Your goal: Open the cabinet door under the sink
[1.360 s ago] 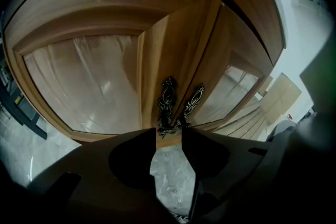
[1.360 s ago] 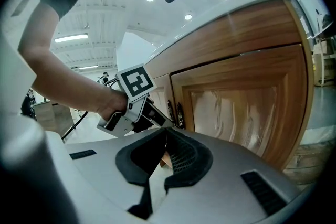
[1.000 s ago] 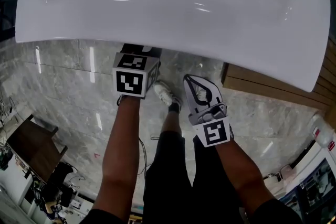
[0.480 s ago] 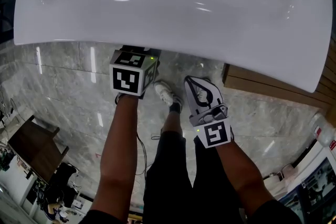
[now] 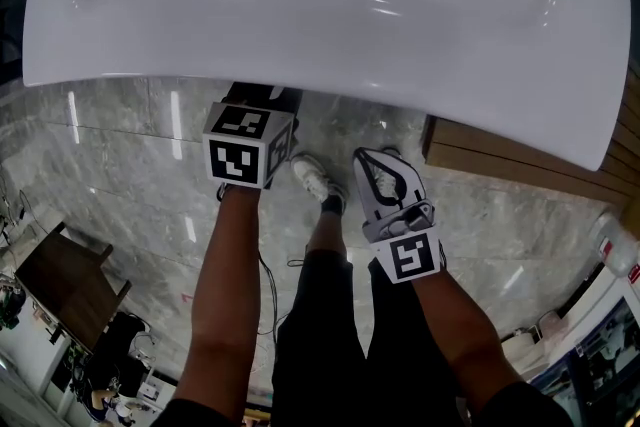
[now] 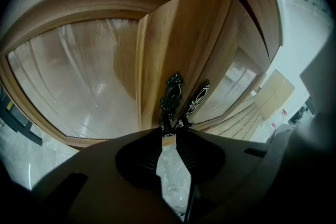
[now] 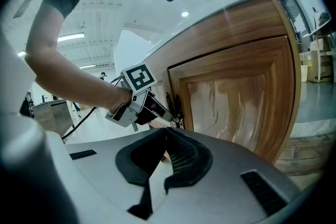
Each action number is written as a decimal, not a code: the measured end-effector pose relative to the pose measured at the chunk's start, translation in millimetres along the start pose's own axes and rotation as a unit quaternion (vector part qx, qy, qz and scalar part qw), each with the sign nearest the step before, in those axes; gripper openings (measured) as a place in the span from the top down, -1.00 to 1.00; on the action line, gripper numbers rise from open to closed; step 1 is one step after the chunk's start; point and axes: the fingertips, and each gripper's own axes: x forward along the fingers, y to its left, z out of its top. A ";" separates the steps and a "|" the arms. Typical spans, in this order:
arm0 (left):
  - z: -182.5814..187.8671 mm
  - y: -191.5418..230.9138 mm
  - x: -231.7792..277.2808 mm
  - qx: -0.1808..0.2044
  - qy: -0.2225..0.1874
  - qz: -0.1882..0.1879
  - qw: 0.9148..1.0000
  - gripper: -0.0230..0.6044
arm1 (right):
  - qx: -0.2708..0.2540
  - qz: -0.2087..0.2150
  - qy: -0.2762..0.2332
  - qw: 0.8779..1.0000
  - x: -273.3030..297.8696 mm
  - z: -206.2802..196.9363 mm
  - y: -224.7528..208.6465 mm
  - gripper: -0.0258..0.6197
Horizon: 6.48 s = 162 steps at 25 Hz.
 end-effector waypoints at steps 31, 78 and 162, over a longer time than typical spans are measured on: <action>-43.3 -7.7 -31.6 0.044 -0.026 -0.035 0.998 0.62 | -0.057 0.048 0.015 0.997 -15.3 -14.8 15.7 0.85; -192.7 83.4 -165.5 0.317 0.058 -0.188 0.928 0.62 | -0.046 -0.050 -0.031 0.997 35.5 -19.5 178.7 0.85; -195.3 -168.2 -598.6 0.073 -0.353 -0.009 0.933 0.85 | -0.155 -0.103 -0.167 0.968 -310.6 197.8 397.0 0.85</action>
